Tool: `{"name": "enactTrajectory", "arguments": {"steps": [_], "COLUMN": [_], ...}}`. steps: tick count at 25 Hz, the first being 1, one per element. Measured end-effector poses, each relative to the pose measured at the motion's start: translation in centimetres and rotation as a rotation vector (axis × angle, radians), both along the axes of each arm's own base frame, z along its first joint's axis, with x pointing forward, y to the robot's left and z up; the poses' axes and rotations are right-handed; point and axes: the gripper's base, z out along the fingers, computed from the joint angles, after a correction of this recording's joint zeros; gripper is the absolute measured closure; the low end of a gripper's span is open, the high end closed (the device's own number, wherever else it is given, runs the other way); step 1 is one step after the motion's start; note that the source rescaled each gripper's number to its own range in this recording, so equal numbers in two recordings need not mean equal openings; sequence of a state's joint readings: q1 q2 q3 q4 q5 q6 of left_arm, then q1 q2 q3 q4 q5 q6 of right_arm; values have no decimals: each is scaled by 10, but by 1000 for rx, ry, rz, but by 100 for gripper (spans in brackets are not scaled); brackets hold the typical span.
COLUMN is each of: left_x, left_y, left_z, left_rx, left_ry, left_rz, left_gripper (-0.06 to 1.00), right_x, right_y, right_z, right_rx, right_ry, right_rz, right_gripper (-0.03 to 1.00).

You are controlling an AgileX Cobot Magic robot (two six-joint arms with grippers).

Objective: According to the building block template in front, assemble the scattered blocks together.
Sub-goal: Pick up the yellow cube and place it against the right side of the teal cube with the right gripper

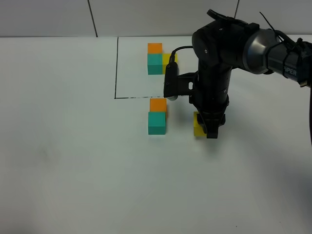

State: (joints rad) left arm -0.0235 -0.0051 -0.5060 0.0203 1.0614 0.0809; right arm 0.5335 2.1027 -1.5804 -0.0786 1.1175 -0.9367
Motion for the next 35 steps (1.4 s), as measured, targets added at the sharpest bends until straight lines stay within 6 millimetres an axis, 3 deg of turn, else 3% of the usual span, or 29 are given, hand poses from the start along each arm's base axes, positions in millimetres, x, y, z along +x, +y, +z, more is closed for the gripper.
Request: {"name": "enactTrajectory", "arguments": {"steps": [11, 35], "left_x": [0, 0], "left_y": [0, 0], "left_z": [0, 0], "left_rx": [0, 0], "left_ry": [0, 0], "left_rz": [0, 0], "left_gripper": [14, 14], "right_x": [14, 19], "right_y": [20, 38], "right_z": [-18, -41], "right_rx": [48, 108], "right_ry": [-24, -47], "right_rz": [11, 10], "right_gripper": [72, 72]}}
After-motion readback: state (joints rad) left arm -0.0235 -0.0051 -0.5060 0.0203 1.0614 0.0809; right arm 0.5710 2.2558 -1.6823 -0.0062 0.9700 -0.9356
